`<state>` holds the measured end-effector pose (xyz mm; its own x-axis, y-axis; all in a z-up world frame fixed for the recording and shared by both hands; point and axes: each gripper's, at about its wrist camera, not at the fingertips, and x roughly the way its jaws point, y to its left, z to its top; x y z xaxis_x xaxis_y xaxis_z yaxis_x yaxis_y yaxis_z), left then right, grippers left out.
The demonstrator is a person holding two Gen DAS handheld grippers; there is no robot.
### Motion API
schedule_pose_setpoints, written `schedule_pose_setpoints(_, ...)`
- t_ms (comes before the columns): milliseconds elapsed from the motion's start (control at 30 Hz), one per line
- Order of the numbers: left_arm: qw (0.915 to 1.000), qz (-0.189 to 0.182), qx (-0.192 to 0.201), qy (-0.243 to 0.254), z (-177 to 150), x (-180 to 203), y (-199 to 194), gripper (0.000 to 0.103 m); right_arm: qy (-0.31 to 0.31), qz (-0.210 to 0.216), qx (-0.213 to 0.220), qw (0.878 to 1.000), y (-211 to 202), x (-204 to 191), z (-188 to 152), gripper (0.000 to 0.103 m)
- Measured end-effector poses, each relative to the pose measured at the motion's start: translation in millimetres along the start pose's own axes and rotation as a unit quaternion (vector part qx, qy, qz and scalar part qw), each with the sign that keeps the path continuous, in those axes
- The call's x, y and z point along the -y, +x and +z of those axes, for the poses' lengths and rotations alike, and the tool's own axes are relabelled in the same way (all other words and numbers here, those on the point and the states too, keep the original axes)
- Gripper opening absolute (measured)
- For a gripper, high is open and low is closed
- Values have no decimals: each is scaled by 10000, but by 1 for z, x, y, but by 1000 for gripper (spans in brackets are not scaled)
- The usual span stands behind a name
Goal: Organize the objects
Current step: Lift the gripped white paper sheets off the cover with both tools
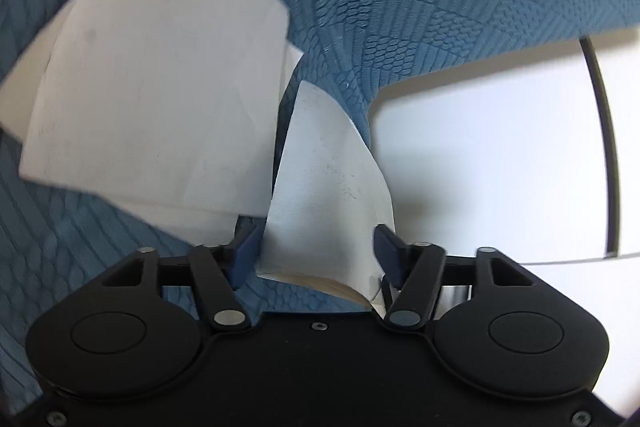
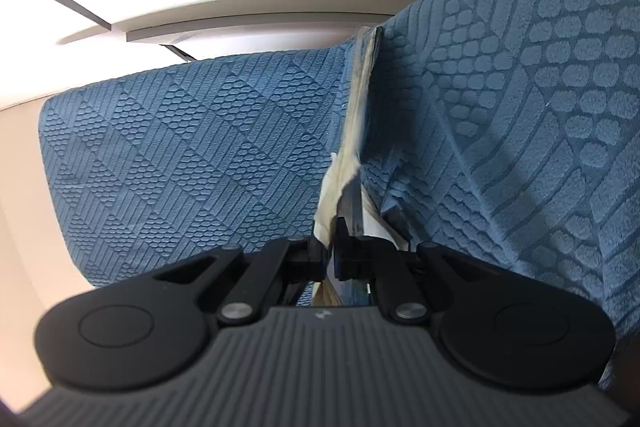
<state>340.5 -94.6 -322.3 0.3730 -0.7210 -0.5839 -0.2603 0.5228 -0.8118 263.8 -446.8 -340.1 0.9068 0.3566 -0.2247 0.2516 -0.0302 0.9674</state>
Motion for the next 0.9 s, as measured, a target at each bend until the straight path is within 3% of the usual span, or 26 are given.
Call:
schedule_pose_setpoints(200, 9952, -540, -77, -816, -13, -28, 8, 63, 7, 66, -74, 10000, -6, -8, -1, 6)
schedule_pose_setpoints(333, 9907, -792, -110, -1105, -17, -36, 11, 59, -54, 75, -132, 9999, -4, -12, -3, 6)
schedule_pose_setpoints(500, 9855, -1036, -176, -1330, -17, -41, 14, 39, -154, 53, -241, 9996, -8, -20, -5, 6)
schedule_pose_setpoints(600, 9845, -1136, -131, -1327, -16, -41, 7, 24, -274, 0, -344, 9990, -12, -22, -7, 6)
schedule_pose_setpoints(800, 9931, -799, 13, -857, -22, -30, -13, 8, -1026, -637, -458, 9916, -24, -35, -15, 11)
schedule_pose_setpoints(900, 9966, -648, 79, -504, -30, -19, -23, 4, -1325, -941, -320, 9862, -28, -43, -21, 13)
